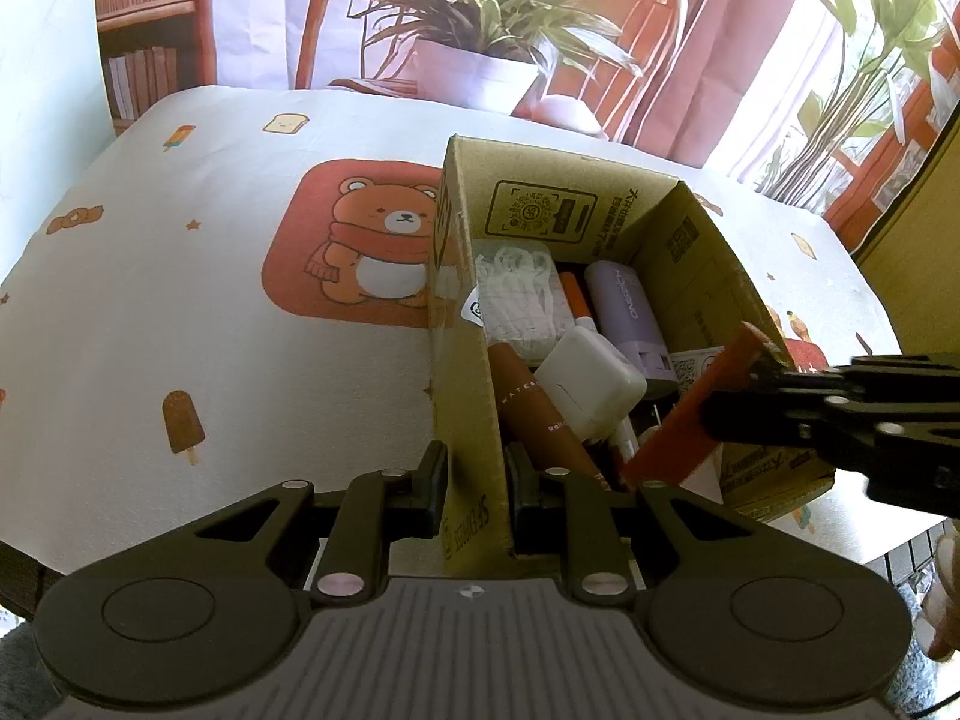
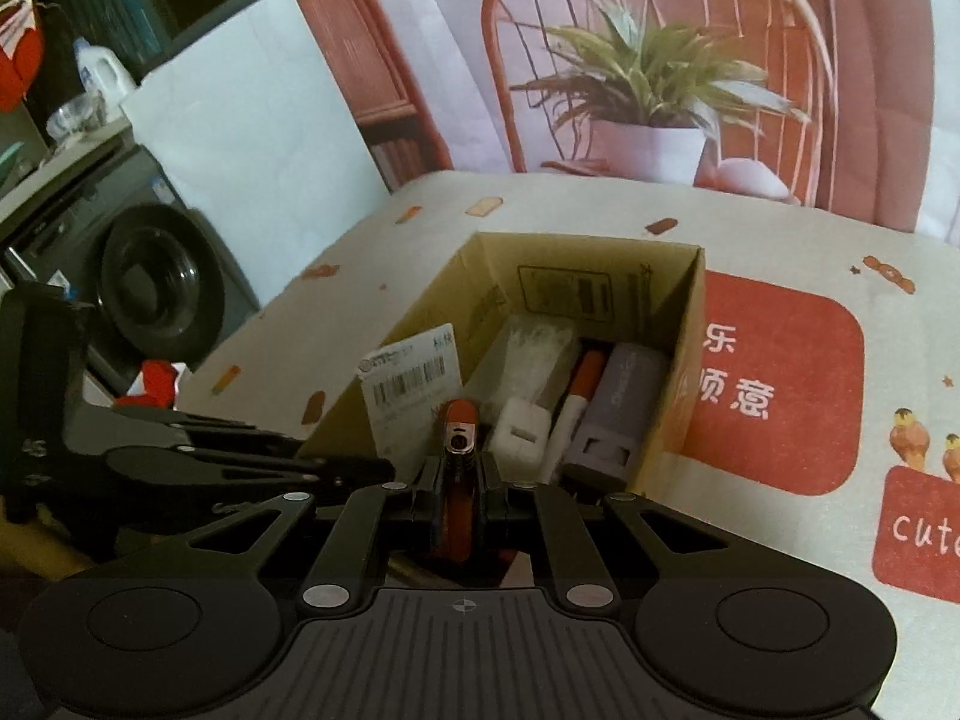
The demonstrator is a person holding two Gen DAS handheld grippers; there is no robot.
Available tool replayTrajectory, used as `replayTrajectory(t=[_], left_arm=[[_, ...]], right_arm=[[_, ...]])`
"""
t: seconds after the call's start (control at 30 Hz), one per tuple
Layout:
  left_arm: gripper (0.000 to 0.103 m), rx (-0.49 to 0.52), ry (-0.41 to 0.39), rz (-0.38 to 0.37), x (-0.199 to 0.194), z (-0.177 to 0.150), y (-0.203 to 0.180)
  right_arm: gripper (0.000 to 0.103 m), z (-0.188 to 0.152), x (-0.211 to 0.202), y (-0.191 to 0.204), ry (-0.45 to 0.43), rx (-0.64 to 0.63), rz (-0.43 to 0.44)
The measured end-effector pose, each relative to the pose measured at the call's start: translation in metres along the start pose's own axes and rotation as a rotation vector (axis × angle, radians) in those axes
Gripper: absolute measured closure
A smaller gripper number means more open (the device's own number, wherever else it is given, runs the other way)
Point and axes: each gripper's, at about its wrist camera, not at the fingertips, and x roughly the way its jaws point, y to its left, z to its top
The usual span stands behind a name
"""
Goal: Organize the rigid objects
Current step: 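Carry the red lighter over the box with the right tool, then lower the lighter into the box and open the right tool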
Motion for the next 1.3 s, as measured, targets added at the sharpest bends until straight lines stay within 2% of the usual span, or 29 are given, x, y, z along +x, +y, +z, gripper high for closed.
replayTrajectory(t=[0.37,0.7,0.9,1.03,1.1,1.2,1.23,1.27,1.3], left_arm=[[0.081,0.000,0.000,-0.001,0.000,0.000,0.000],[0.081,0.000,-0.001,-0.001,0.000,0.000,0.000],[0.081,0.001,-0.001,0.001,-0.001,-0.001,0.000],[0.081,0.003,-0.001,0.005,-0.001,0.000,0.000],[0.081,0.002,0.001,0.007,-0.001,0.000,0.000],[0.079,0.000,0.001,0.016,-0.002,0.001,-0.001],[0.078,-0.001,0.002,0.020,-0.001,0.001,-0.001],[0.078,-0.002,0.001,0.020,-0.002,0.001,-0.001],[0.078,-0.002,-0.001,0.021,-0.002,0.000,-0.002]], right_arm=[[0.094,0.020,0.035,-0.005,0.051,0.007,-0.011],[0.093,0.039,0.071,-0.010,0.077,0.068,-0.008],[0.093,0.041,0.089,-0.008,0.107,0.079,-0.027],[0.090,0.040,0.088,-0.004,0.094,0.070,-0.056],[0.087,0.039,0.083,-0.003,0.078,0.066,-0.063],[0.077,0.038,0.072,0.000,0.053,0.063,-0.073],[0.065,0.038,0.068,0.001,0.045,0.059,-0.090],[0.060,0.038,0.064,0.002,0.036,0.055,-0.102],[0.059,0.038,0.059,0.003,0.025,0.051,-0.106]])
